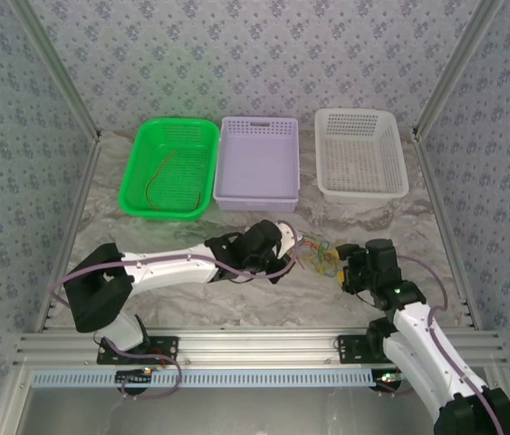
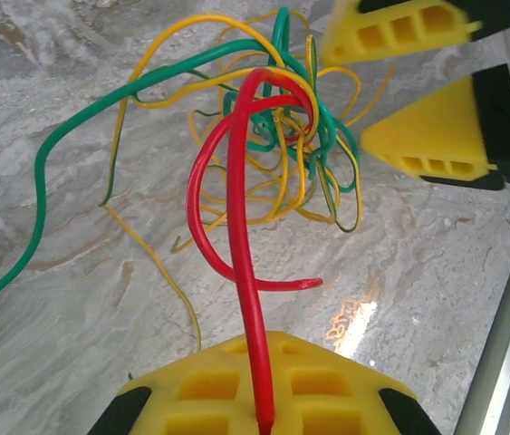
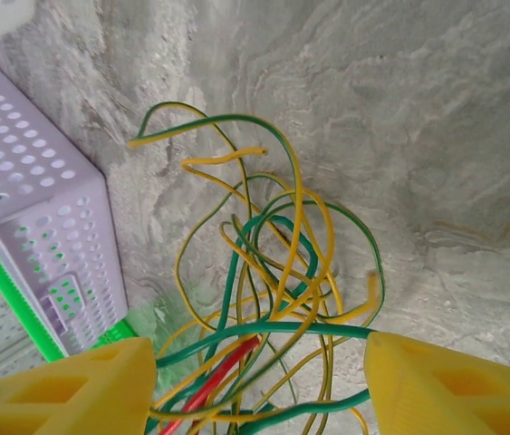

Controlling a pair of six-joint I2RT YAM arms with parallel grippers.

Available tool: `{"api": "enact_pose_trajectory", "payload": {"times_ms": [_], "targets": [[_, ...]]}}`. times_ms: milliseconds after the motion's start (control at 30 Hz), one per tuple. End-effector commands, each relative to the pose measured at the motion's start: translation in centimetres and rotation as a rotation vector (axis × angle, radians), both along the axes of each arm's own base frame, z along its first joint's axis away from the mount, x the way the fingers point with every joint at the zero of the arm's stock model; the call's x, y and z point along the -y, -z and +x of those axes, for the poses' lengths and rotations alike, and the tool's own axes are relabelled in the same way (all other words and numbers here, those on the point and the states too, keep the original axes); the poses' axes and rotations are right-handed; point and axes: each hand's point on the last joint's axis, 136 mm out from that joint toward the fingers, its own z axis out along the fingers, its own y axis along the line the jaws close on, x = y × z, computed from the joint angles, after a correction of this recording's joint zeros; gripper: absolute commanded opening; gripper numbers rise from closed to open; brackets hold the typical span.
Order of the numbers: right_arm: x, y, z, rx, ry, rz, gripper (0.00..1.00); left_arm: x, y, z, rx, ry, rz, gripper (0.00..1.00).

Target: Untangle the cables

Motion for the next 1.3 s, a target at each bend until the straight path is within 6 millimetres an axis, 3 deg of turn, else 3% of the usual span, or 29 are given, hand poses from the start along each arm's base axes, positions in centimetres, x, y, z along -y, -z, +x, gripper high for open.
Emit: {"api": "enact_pose_trajectory", "payload": {"times_ms": [0, 233, 500, 767, 933, 1100, 1267], "targets": [[0.6, 1.2, -0.3, -0.028, 0.061, 0.013, 0.65, 0.5, -1.6, 0.0, -0.009, 0.006, -0.067, 0.00], [-0.7, -0.1, 1.2, -0.002, 0.065, 0.080, 0.62, 0.5, -1.3, -0.1, -0.012, 0.009, -0.064, 0.00], [-1.5, 0.9, 2.6, -0.026, 0.111, 0.123, 0.61, 0.7, -2.1, -0.4, -0.006, 0.023, -0.089, 0.00], [-2.6, 0.6, 4.7, -0.026, 0.125, 0.181, 0.60, 0.9, -2.3, -1.0, 0.001, 0.040, -0.089, 0.00], [-2.8, -0.2, 4.6, -0.030, 0.124, 0.200, 0.62, 0.6, -1.8, -0.9, 0.010, 0.032, -0.073, 0.00], [-3.3, 0.9, 3.9, -0.099, 0.126, 0.236, 0.67, 0.7, -2.3, -1.0, 0.037, 0.036, -0.083, 0.00], [-3.1, 1.9, 4.2, -0.129, 0.147, 0.227, 0.66, 0.7, -3.4, -1.2, 0.056, 0.045, -0.105, 0.00]]}}
